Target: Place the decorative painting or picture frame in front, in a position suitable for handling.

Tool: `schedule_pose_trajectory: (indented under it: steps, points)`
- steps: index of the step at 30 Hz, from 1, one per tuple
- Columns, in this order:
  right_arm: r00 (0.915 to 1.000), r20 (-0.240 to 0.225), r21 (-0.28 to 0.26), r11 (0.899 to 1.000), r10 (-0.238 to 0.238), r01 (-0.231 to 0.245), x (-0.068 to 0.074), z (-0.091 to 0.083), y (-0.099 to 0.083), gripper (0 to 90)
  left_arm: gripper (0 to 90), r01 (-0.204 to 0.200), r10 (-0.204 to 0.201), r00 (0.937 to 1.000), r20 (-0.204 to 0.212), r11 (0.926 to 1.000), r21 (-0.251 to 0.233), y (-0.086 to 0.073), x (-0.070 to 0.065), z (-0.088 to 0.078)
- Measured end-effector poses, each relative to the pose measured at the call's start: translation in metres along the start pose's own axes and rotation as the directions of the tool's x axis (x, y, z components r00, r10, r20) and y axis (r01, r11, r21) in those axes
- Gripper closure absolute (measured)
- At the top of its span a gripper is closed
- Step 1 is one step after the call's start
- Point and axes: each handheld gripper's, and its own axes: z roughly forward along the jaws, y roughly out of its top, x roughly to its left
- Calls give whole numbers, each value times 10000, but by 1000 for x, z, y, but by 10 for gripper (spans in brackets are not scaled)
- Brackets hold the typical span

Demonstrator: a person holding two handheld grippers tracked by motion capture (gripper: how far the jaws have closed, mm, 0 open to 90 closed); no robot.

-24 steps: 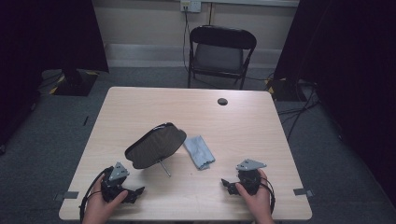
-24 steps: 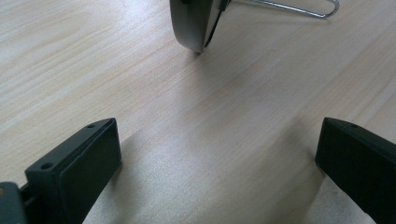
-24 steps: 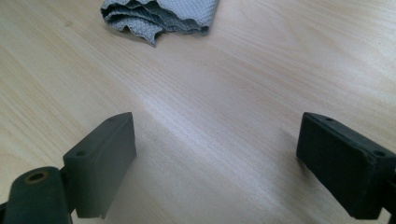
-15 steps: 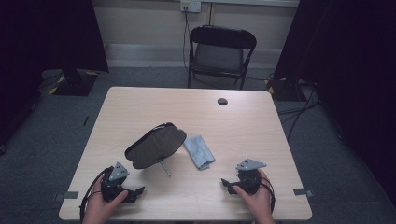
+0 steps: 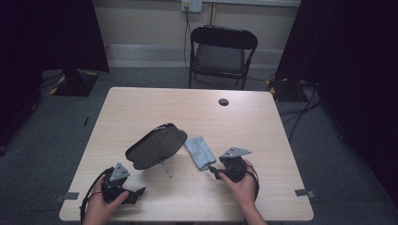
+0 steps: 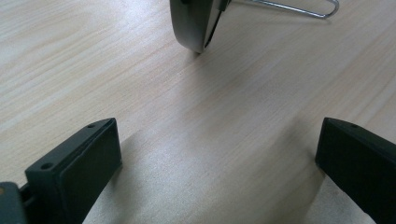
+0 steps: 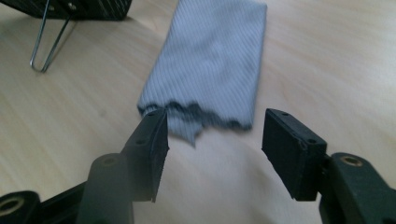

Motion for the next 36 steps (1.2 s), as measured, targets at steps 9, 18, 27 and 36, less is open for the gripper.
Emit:
schedule_pose_trajectory:
  steps: [9,18,27,36]
  points:
    - [9997,164,-8,9999,-161,161,14,26,28,439,0,-43,43,10000,39,10000,18,0,1,0]
    - [9998,213,333,9994,-43,36,19,51,27,551,0,-56,56,10000,38,10000,20,1,1,0]
    - [9999,141,409,9992,-51,45,11,39,22,806,0,-34,34,10000,32,10000,10,1,0,0]
    - [9988,81,-125,9988,476,-475,-6,4,8,809,0,-44,44,10000,35,10000,11,1,1,0]
